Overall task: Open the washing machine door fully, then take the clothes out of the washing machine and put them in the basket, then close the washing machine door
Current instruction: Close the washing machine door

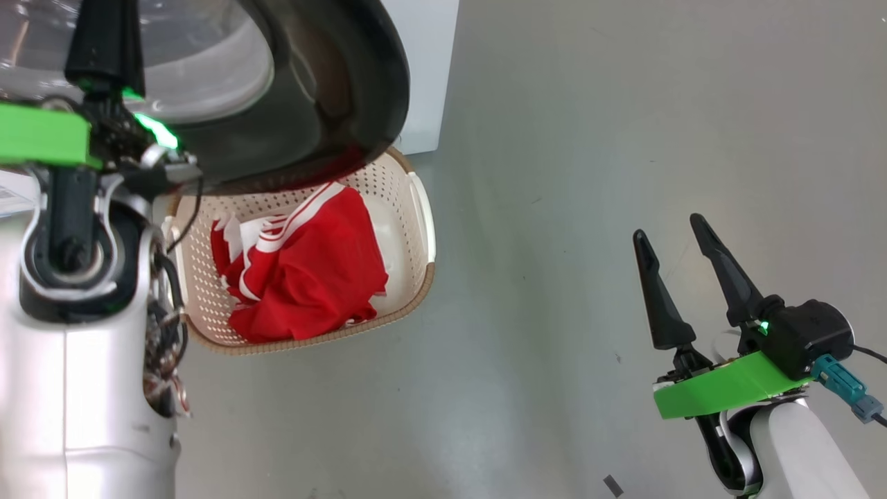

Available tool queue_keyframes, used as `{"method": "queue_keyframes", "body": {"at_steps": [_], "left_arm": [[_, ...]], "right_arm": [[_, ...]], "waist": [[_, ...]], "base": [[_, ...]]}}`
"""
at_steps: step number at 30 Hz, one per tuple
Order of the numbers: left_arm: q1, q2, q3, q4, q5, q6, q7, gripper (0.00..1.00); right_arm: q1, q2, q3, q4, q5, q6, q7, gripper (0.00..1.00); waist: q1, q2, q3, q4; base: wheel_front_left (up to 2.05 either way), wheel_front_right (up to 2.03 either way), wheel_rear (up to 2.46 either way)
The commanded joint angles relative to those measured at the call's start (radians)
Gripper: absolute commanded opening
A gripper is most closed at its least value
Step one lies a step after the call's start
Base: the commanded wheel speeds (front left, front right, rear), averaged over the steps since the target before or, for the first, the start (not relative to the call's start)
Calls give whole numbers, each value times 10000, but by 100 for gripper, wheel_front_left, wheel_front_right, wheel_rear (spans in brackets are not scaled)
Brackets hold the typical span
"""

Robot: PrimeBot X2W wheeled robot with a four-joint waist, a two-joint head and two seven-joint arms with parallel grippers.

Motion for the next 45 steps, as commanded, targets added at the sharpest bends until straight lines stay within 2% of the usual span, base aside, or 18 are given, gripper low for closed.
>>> {"method": "queue_keyframes", "body": {"at_steps": [1, 12, 19, 20, 21, 23, 24, 30, 39, 42, 45], "left_arm": [[-392, 304, 243, -52, 91, -207, -91, 0], [-793, 410, 239, 608, 189, -550, -101, 0], [-483, 377, 108, 731, 81, -720, 81, 0], [-380, 372, 93, 716, 33, -698, 141, 9], [-256, 367, 85, 692, -9, -688, 188, 31], [40, 412, 72, 606, -9, -661, 268, 62], [215, 467, 57, 537, 45, -691, 289, 100], [1395, 833, 60, 116, 842, -772, -162, 100], [3195, 1590, -972, -546, 3775, -908, -1376, 100], [3678, 1837, -1393, -754, 4614, -1075, -1675, 100], [4191, 2096, -1741, -824, 5459, -984, -1920, 100]], "right_arm": [[-123, -12, 232, -262, -60, 35, -65, 100], [-161, -12, 259, -215, -92, 35, -65, 100], [-139, -12, 274, -103, -90, 35, -65, 100], [-131, -12, 276, -95, -44, 35, -65, 100], [-119, -12, 279, -76, 15, 35, -65, 100], [-116, -12, 286, -30, 125, 35, -65, 100], [-126, -12, 270, -15, 176, 35, -65, 100], [-174, -12, 54, 13, -73, 35, -65, 100], [-107, -12, -175, 175, -354, 35, -65, 100], [-24, -12, -214, 222, -392, 35, -65, 100], [66, -12, -230, 271, -422, 35, -65, 100]], "waist": [[0, 0, 54, -54], [0, 0, 118, -152], [0, 0, -143, -86], [0, 0, -195, -69], [0, 0, -267, -48], [0, 0, -397, -23], [0, 0, -470, -4], [0, 0, -968, 216], [0, 0, -1833, 689], [0, 0, -2108, 829], [0, 0, -2401, 916]], "base": [[0, 0, 0], [0, 0, 0], [0, 0, 0], [0, 0, 0], [0, 0, 0], [0, 0, 0], [0, 0, 0], [0, 0, 0], [0, 0, 0], [0, 0, 0], [0, 0, 0]]}}
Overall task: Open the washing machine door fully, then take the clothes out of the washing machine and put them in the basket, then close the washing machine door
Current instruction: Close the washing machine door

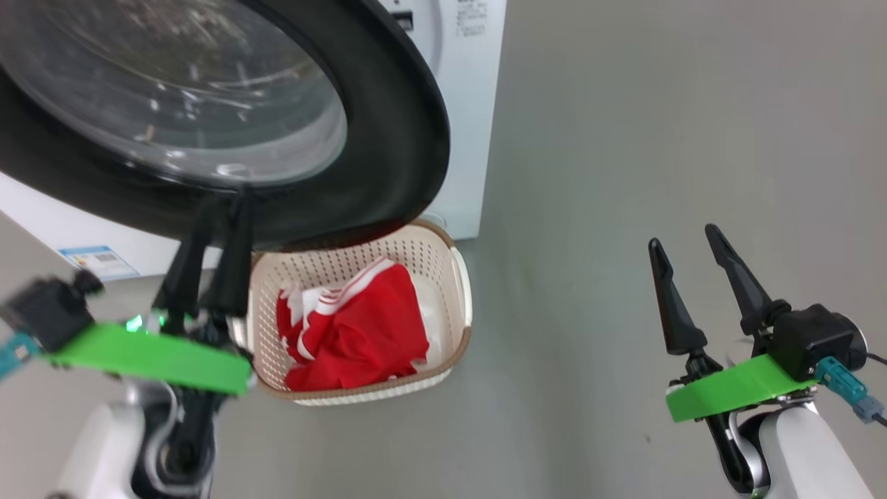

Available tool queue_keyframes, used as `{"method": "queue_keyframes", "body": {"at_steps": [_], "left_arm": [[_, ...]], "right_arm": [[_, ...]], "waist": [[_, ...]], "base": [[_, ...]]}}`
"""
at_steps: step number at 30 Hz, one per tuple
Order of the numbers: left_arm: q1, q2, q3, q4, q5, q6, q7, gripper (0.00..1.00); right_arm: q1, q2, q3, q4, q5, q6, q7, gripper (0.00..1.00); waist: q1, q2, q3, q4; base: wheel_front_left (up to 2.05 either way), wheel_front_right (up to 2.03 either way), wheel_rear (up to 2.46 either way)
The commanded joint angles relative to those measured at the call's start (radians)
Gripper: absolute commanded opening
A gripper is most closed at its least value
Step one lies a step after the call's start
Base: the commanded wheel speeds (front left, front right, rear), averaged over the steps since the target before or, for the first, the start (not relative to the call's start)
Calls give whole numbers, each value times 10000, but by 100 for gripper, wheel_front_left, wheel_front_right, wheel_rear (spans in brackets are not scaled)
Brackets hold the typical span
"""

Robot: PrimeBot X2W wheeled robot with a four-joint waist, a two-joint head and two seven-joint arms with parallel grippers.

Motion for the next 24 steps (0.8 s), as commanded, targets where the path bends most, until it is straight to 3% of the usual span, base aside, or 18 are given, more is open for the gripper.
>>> {"method": "queue_keyframes", "body": {"at_steps": [1, 5, 11, 17, 24], "left_arm": [[191, 460, 172, -312, 480, 104, -192, 100], [742, 812, -235, -481, 1593, 98, -726, 100], [1531, 1138, -348, -604, 3069, 514, -1367, 100], [2431, 1098, -186, -858, 4087, 1020, -1571, 100], [3619, 974, 332, -1061, 4636, 1299, -1611, 100]], "right_arm": [[77, -12, 166, -210, -91, 35, -65, 100], [255, -12, 170, -305, -259, 35, -65, 100], [503, -12, 130, -346, -427, 35, -65, 100], [875, -12, -103, -537, -494, 35, -65, 100], [1564, -12, -234, -706, -412, 35, -65, 100]], "waist": [[0, 0, -436, 240], [0, 0, -775, 288], [0, 0, -1101, 237], [0, 0, -1330, 261], [0, 0, -1912, 323]], "base": [[0, 0, 0], [0, 0, 0], [0, 0, 0], [0, 0, 0], [0, 0, 0]]}}
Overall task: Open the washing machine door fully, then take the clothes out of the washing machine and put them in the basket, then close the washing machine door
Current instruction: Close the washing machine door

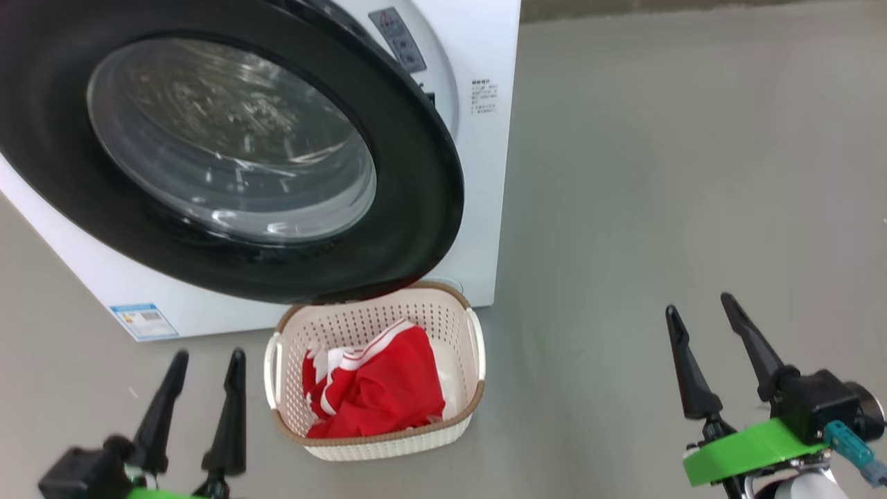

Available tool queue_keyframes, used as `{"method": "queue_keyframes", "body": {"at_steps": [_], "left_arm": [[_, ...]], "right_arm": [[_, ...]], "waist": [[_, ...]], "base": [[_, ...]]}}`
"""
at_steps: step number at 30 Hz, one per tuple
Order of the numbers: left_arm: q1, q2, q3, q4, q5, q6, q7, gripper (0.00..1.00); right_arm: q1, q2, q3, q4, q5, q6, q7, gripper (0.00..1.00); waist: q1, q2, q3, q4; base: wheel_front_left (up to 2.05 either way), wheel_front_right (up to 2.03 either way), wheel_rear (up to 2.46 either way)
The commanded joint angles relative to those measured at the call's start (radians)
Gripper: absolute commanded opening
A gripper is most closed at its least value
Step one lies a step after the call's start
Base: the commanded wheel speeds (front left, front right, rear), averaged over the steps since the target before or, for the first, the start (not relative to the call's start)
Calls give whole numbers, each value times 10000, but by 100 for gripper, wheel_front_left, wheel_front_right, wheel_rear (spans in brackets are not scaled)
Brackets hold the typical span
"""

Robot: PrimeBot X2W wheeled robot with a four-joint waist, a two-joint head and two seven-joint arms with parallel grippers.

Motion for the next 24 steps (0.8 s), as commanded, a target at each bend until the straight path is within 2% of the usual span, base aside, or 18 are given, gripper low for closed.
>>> {"method": "queue_keyframes", "body": {"at_steps": [1, 8, 21, 22, 23, 24], "left_arm": [[-105, 155, 438, -303, 135, 72, -116, 100], [696, 80, 623, -386, 824, 158, -118, 100], [812, -229, 813, -170, 1279, -171, -119, 100], [801, -256, 821, -169, 1295, -204, -119, 100], [788, -283, 829, -171, 1308, -237, -119, 100], [781, -302, 833, -171, 1329, -267, -119, 100]], "right_arm": [[-65, -39, 181, -291, 22, 35, -65, 100], [278, -39, 346, -380, 220, 35, -65, 100], [451, -39, 277, -484, 269, 35, -65, 100], [446, -39, 295, -448, 274, 35, -65, 87], [434, -39, 336, -380, 315, 35, -65, 28], [405, -39, 360, -325, 335, 35, -65, 0]], "waist": [[0, 0, -204, 23], [0, 0, -439, -5], [0, 0, -532, 112], [0, 0, -524, 128], [0, 0, -516, 151], [0, 0, -506, 175]], "base": [[0, 0, 0], [0, 0, 0], [0, 0, 0], [0, 0, 0], [0, 0, 0], [0, 0, 0]]}}
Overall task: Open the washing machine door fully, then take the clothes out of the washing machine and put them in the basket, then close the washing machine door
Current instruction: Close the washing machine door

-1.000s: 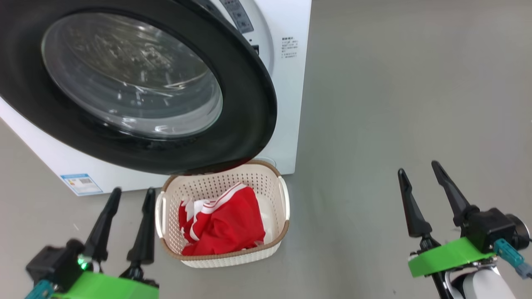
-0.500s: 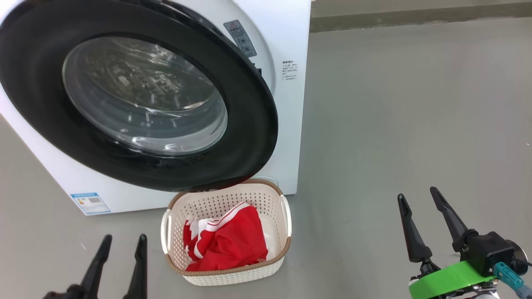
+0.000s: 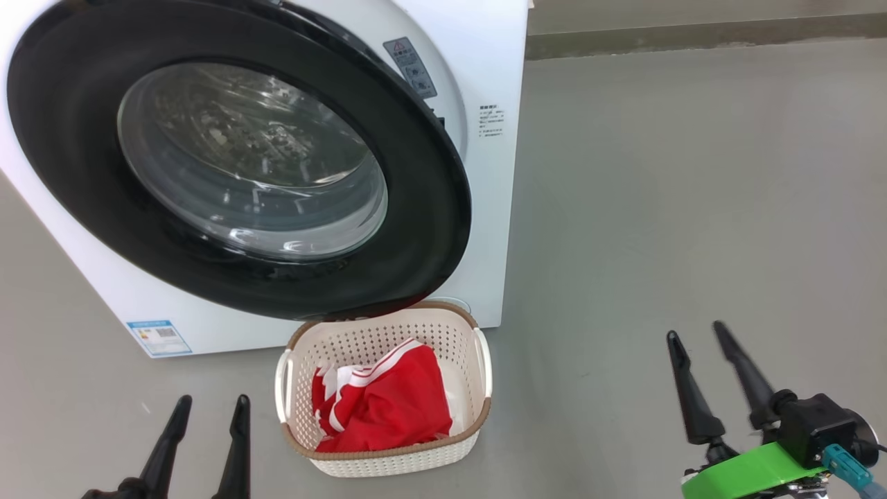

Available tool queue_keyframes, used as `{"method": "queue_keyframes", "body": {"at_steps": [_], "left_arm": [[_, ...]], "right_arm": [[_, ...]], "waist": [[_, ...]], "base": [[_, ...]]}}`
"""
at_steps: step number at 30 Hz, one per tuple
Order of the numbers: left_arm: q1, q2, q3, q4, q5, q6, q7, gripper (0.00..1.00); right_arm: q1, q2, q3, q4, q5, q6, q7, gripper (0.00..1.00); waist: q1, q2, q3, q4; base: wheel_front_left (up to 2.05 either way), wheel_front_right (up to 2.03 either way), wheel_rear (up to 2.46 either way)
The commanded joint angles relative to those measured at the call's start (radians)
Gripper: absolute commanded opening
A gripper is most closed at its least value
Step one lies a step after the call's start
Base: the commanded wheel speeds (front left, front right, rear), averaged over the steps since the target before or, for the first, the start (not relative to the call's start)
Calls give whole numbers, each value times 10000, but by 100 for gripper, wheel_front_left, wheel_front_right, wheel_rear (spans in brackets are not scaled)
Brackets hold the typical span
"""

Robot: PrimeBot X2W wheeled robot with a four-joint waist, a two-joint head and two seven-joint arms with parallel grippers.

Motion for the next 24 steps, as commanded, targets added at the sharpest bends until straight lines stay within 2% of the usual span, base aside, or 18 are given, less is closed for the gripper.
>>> {"method": "queue_keyframes", "body": {"at_steps": [1, 8, 15, 24], "left_arm": [[-279, 63, 414, -203, 193, -102, -119, 100], [-400, -80, 358, -299, 236, -156, -120, 100], [-571, -111, 170, -461, 325, -211, -120, 100], [-1014, -218, -74, -517, 385, -307, -120, 100]], "right_arm": [[-221, -74, 288, -113, 37, 35, -65, 0], [-697, -74, 443, 304, -271, 35, -65, 0], [-1833, -74, 756, 944, -490, 35, 133, 0], [-3689, -187, 1864, 1849, -426, 35, 409, 0]], "waist": [[0, -1, 34, 64], [0, -1, 186, 351], [0, -1, 583, 770], [0, -1, 1288, 1407]], "base": [[0, 0, 0], [0, 0, 0], [0, 0, 0], [0, 0, 0]]}}
